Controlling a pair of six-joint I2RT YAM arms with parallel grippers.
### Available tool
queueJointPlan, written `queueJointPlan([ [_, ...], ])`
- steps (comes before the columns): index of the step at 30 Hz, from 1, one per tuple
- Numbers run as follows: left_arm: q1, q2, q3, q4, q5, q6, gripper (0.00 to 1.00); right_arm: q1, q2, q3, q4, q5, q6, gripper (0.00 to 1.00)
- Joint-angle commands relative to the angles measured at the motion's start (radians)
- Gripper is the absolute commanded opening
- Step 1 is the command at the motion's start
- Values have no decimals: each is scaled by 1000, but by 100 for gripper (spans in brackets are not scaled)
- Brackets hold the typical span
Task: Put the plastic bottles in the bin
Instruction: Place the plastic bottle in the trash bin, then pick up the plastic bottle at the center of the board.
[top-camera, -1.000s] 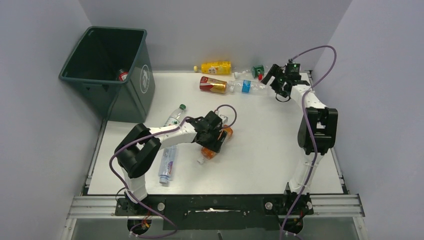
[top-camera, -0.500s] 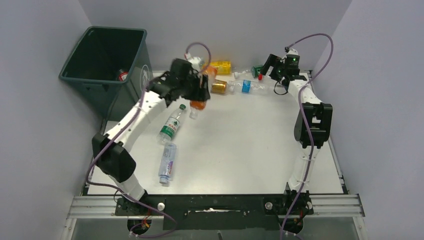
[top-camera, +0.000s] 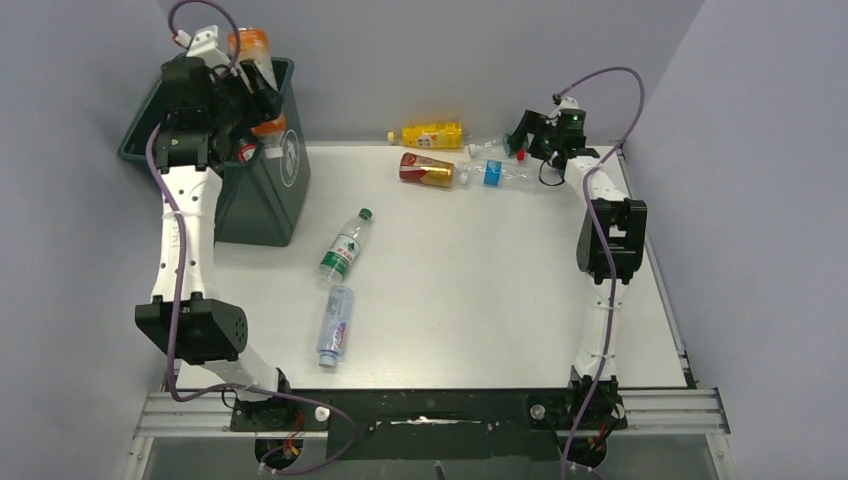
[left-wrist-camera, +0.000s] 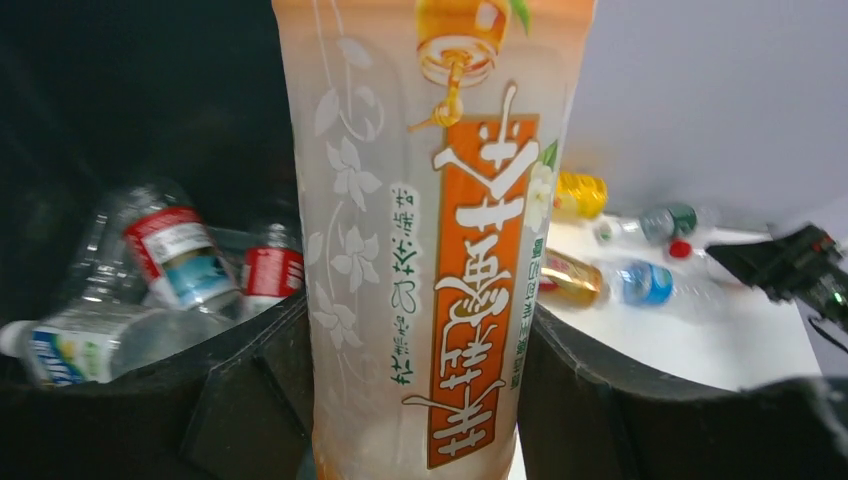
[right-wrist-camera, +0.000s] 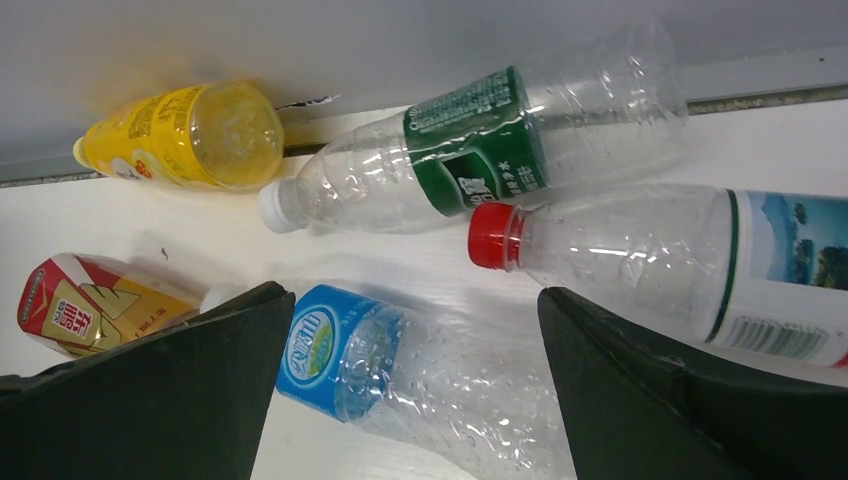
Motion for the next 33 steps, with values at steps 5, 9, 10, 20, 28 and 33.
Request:
queueJointPlan([
  [5,163,100,140,142,31,19,60,39,26,74,28,-9,-35,98],
  [9,201,165,198,130,24,30,61,41,20,34,37,-9,-42,98],
  [10,209,172,198,140,21,26,61,40,19,25,39,-9,-45,98],
  [20,258,276,269,67,17,12,78,42,-12,-63,49,-11,-61,98],
  [28,254,205,209,50,2,-36,83,66,-77,-168,74,-7,-78,96],
  [33,243,126,154,48,21,-68,84,95,-153,-286,114,2,-87,96],
])
